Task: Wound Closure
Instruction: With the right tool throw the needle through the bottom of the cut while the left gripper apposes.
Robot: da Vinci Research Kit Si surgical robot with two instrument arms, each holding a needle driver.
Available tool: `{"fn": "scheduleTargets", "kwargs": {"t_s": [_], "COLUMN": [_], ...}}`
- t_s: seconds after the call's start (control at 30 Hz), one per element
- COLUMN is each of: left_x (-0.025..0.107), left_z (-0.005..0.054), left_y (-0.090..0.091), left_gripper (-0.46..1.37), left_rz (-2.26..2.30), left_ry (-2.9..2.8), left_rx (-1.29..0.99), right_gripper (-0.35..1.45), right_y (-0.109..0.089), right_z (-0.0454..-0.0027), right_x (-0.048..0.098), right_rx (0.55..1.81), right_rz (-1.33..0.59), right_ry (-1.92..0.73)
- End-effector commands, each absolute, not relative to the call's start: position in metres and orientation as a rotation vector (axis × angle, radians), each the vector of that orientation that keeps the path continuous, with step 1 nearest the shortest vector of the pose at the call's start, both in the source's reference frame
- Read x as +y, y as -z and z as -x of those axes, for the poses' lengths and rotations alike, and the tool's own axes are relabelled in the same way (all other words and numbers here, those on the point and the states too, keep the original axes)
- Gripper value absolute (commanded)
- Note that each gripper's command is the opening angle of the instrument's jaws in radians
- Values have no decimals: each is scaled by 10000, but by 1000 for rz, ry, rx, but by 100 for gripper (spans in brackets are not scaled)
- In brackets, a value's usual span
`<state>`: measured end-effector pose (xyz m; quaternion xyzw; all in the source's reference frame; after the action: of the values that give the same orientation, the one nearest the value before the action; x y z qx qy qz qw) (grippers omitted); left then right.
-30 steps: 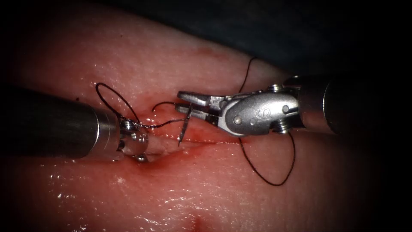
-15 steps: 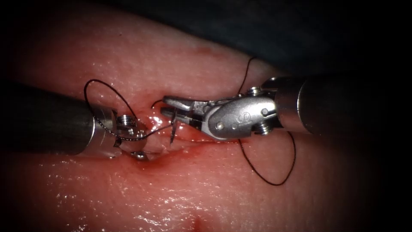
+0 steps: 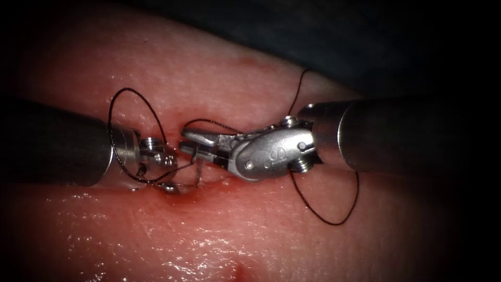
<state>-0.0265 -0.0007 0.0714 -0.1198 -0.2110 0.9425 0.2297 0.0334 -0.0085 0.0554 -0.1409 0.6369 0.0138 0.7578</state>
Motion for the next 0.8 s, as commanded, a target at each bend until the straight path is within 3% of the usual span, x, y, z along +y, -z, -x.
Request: {"fn": "scheduleTargets", "kwargs": {"t_s": [0.03,0.8], "left_x": [-7,-1], "left_z": [265,263], "left_y": [-714,-699], "left_gripper": [103,103], "left_rz": [329,354], "left_ry": [-2594,-2556], "left_rx": [-578,-570], "right_gripper": [-35,-35], "right_y": [-553,-590], "right_z": [-334,-347], "right_x": [-85,-104], "right_rx": [1389,1386], "right_rz": [317,345], "right_ry": [-30,-6]}}
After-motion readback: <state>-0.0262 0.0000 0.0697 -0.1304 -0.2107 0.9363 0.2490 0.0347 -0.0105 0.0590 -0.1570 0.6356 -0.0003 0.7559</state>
